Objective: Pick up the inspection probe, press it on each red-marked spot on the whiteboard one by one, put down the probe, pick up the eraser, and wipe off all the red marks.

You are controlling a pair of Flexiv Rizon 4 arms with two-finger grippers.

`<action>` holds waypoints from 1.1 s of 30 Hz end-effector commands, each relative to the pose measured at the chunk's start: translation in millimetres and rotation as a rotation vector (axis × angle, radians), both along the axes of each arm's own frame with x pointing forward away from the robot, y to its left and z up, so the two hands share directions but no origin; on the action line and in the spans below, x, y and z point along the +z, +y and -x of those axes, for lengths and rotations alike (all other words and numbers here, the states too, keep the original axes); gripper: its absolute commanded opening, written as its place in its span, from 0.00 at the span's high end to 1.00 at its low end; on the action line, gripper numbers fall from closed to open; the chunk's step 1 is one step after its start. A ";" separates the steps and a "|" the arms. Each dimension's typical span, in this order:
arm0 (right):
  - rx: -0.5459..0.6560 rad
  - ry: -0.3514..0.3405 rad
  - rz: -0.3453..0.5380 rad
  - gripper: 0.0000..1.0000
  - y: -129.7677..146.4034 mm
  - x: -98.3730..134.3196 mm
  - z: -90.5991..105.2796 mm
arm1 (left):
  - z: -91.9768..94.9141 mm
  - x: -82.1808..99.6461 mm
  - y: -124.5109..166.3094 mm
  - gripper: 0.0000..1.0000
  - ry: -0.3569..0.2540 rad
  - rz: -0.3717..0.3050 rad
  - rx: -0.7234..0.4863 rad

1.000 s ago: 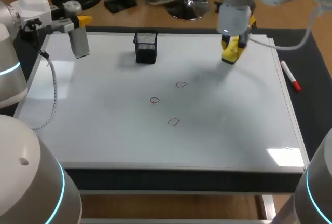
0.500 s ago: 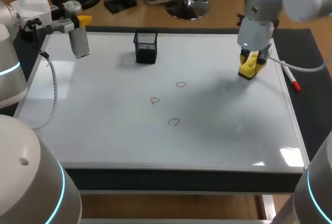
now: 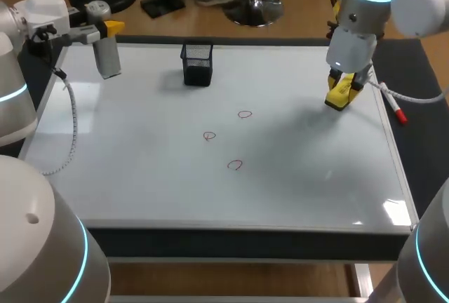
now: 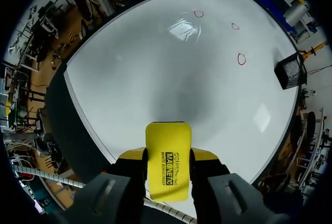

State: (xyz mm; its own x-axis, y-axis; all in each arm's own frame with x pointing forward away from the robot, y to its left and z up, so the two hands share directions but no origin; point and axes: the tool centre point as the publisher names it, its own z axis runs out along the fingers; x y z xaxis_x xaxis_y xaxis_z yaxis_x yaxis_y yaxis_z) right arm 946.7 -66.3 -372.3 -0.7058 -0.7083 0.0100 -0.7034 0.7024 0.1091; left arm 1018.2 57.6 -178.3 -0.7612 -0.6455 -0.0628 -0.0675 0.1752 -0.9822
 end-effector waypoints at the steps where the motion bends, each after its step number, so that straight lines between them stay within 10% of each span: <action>1: 0.001 0.000 0.002 1.00 -0.8 0.8 -0.3 | 0.1 0.1 0.0 1.00 -0.004 0.002 0.001; 12: 0.001 0.000 0.002 1.00 -0.8 0.8 -0.3 | 7.3 -4.2 -3.3 1.00 -0.005 -0.009 -0.004; 33: 0.001 0.000 0.002 1.00 -0.8 0.8 -0.3 | 130.2 -16.1 -121.9 1.00 -0.038 -0.003 -0.225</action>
